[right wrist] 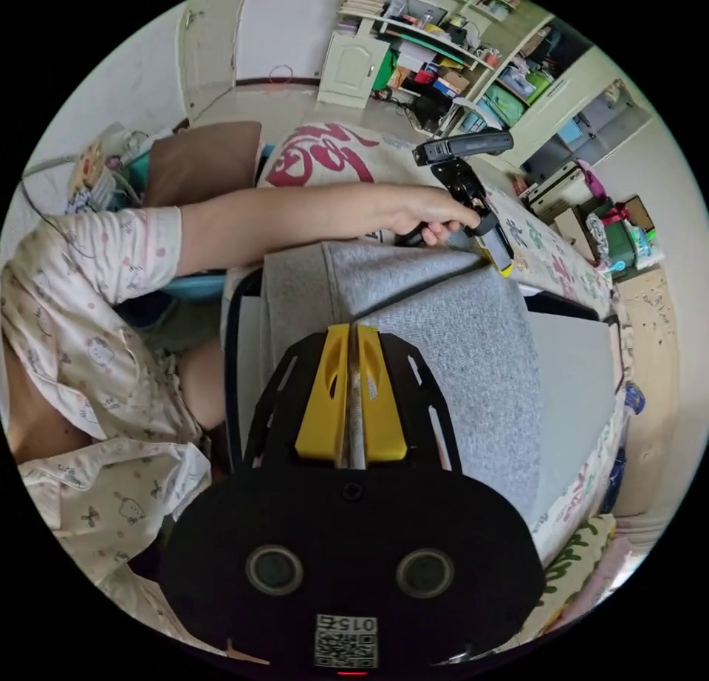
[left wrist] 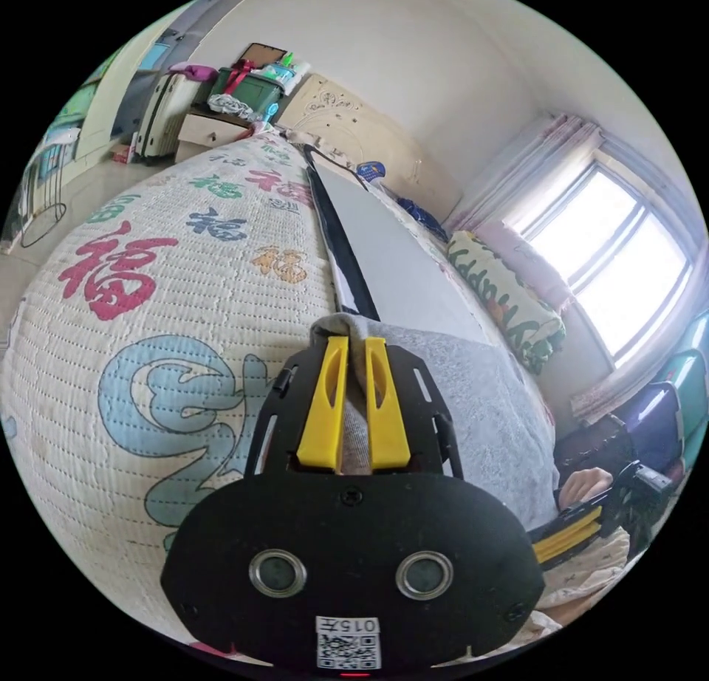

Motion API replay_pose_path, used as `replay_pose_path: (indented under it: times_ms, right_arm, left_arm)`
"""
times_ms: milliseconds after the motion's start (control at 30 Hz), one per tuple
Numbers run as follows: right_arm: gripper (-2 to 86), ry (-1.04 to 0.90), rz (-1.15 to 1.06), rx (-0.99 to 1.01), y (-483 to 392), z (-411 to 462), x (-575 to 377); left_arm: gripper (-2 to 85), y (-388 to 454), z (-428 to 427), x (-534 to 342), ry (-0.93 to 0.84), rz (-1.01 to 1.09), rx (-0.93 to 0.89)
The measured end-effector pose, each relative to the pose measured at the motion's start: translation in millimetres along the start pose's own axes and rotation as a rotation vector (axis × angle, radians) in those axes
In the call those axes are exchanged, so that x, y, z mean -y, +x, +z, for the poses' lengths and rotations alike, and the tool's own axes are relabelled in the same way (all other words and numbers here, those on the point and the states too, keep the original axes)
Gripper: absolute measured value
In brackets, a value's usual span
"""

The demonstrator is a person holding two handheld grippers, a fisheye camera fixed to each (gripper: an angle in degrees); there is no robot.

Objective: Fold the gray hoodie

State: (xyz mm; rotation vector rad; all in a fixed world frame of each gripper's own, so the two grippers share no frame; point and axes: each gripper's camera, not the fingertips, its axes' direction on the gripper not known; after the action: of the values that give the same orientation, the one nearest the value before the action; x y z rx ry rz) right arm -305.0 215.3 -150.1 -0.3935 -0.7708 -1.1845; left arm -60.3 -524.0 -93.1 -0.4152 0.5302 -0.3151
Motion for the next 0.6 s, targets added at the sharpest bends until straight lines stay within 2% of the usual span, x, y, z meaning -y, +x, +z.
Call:
replay_pose_path:
  times_ms: [67, 133, 233, 400, 467, 500, 567, 600]
  right_arm:
    - [0.1, 0.018, 0.021, 0.044, -9, 10, -11]
    - [0.2, -0.033, 0.029, 0.013, -18, 31, -20]
    - [2.5, -0.027, 0.079, -0.022, -33, 37, -49]
    - [6.7, 0.086, 0.17, -0.158, -63, -19, -136]
    - [7.6, 0.137, 0.223, -0.205, -82, -37, -183]
    - [7.7, 0.143, 0.236, -0.209, -86, -40, -193]
    - [8.0, 0.151, 0.27, -0.203, -102, -40, -223]
    - [8.1, 0.149, 0.275, -0.199, -105, -39, -229]
  left_arm:
    - [3.5, 20, 12, -15, -0.035, 0.064, 0.129]
    - [3.8, 29, 15, -31, -0.037, 0.1, 0.182]
    - [5.0, 33, -7, -71, 0.056, 0.163, 0.146]
    - [6.2, 62, -95, -160, 0.245, 0.344, 0.097]
    - [5.4, 104, -125, -224, 0.257, 0.667, 0.045]
    - [5.3, 113, -130, -243, 0.257, 0.753, 0.033]
    - [5.9, 131, -142, -313, 0.196, 1.031, -0.117]
    - [6.5, 132, -143, -326, 0.167, 1.067, -0.155]
